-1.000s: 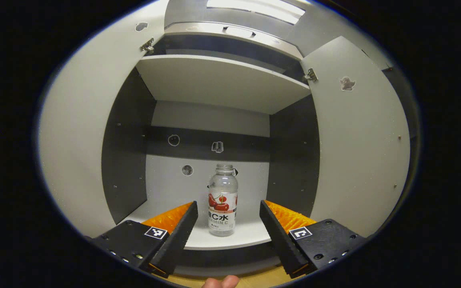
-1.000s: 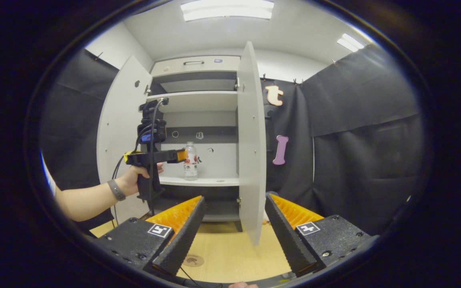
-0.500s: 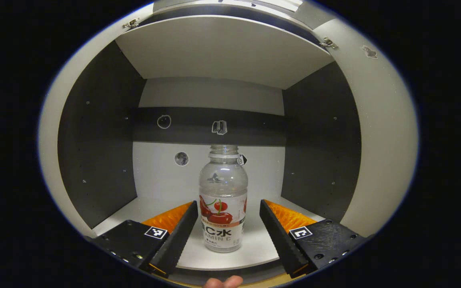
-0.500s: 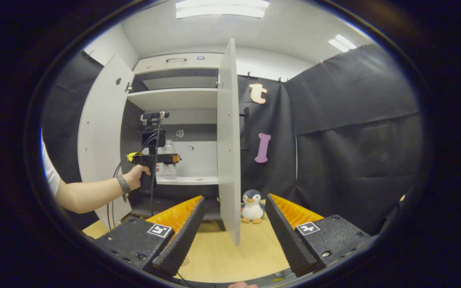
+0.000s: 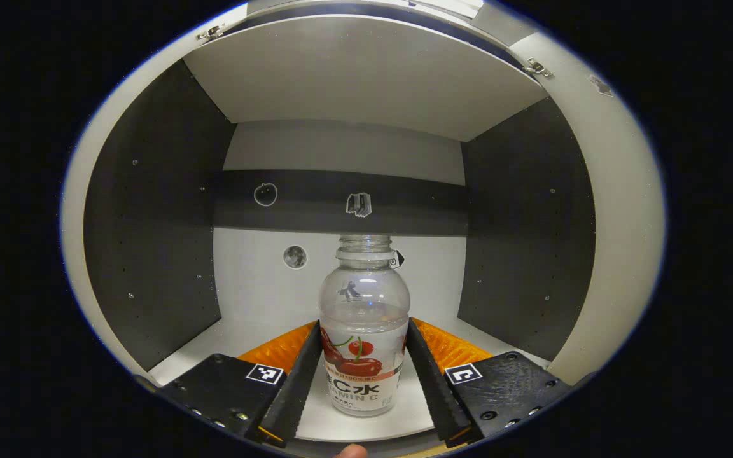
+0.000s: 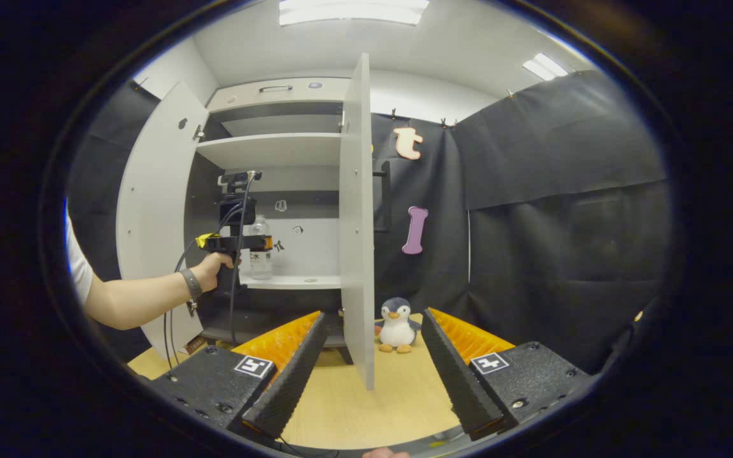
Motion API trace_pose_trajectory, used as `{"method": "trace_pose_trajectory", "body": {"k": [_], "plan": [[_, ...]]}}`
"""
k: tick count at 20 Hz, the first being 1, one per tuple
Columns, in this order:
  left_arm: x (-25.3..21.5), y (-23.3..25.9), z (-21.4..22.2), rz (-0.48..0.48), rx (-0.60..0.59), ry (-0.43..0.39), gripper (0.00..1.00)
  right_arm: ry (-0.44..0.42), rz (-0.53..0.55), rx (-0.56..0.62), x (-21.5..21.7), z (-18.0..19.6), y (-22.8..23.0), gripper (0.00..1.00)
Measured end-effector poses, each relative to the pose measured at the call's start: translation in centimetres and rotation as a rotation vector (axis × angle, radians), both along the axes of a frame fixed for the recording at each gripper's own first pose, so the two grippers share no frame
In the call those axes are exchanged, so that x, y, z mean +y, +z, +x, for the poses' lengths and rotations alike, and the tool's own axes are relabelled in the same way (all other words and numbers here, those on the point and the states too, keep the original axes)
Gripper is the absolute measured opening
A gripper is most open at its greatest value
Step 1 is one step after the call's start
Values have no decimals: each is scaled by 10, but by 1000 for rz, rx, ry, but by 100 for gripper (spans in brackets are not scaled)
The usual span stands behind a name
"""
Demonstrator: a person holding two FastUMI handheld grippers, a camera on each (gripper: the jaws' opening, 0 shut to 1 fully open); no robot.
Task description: Grasp the bottle in the cabinet with the left hand and place it on the coaster, then close the right door with the right hand and the left door with the left hand.
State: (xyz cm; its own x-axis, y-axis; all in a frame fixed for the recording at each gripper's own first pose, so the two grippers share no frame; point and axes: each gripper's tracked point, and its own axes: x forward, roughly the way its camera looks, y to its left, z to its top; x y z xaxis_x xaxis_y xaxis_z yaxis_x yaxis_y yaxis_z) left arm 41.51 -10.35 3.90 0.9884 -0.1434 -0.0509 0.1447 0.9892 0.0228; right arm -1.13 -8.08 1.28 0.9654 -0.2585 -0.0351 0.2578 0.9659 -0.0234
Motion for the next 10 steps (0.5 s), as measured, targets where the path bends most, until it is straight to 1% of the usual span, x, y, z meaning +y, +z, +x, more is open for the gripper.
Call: {"method": "trace_pose_trajectory", "body": {"k": [3, 7, 8, 9, 10], "plan": [[3, 16, -32, -18, -15, -37, 77, 29, 0, -6, 4, 4, 2, 98], [4, 29, -87, -45, -28, -93, 77, 75, 3, -15, 16, 10, 3, 98], [5, 29, -104, -50, -35, -105, 80, 81, -5, -19, 19, 11, 5, 98], [4, 27, -123, -57, -37, -119, 77, 86, -12, -23, 20, 13, 6, 98], [3, 23, -141, -65, -35, -135, 77, 93, -15, -29, 23, 14, 8, 98]]}}
